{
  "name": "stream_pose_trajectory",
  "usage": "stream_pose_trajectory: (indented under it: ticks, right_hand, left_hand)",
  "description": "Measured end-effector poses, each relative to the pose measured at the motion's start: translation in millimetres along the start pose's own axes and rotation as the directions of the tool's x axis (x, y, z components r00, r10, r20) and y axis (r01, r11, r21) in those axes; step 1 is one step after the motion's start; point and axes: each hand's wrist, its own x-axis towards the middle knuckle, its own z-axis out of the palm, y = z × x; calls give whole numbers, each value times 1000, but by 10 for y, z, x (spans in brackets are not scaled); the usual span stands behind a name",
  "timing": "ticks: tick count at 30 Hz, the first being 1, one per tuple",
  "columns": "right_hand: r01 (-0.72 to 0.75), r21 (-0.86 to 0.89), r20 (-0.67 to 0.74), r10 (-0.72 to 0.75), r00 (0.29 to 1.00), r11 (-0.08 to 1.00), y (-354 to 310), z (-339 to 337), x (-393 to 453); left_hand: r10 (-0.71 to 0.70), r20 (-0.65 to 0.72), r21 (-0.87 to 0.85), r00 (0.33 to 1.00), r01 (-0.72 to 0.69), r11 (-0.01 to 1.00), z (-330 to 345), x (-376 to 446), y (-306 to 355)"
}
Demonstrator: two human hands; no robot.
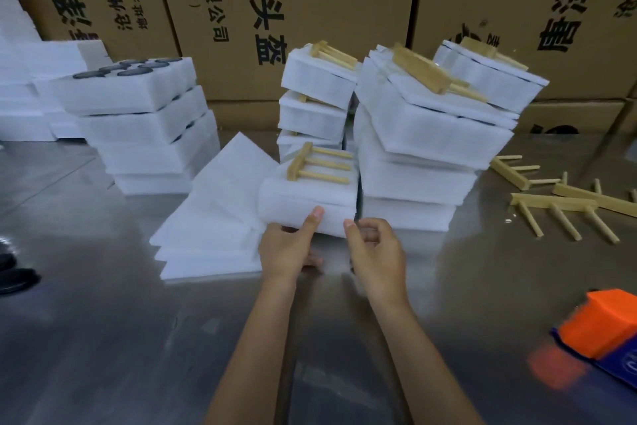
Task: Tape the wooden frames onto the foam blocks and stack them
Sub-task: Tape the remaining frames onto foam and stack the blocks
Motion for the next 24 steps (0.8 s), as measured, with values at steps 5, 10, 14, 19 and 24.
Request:
stream_pose_trajectory:
  ticks: [5,10,14,19,24]
  right_hand:
    - [15,-42,46,-13,999,999,63,22,29]
    - [60,-131,44,-54,998,990,104,54,38]
    - [40,-128,79,-30,996,991,62,43,50]
    - [30,-120,101,-18,995,992,43,-10,32]
    - [-31,-52,113,37,993,998,73,-12,52]
  left_hand:
    - [129,-14,435,992,-110,894,36,200,59]
    - [185,-8,563,983,-149,813,152,247,40]
    - [267,-28,519,963,-214,827,179,159,33]
    - [424,38,536,905,-377,755,185,6,40]
    - [579,-114,341,807,-516,786,34,76,403]
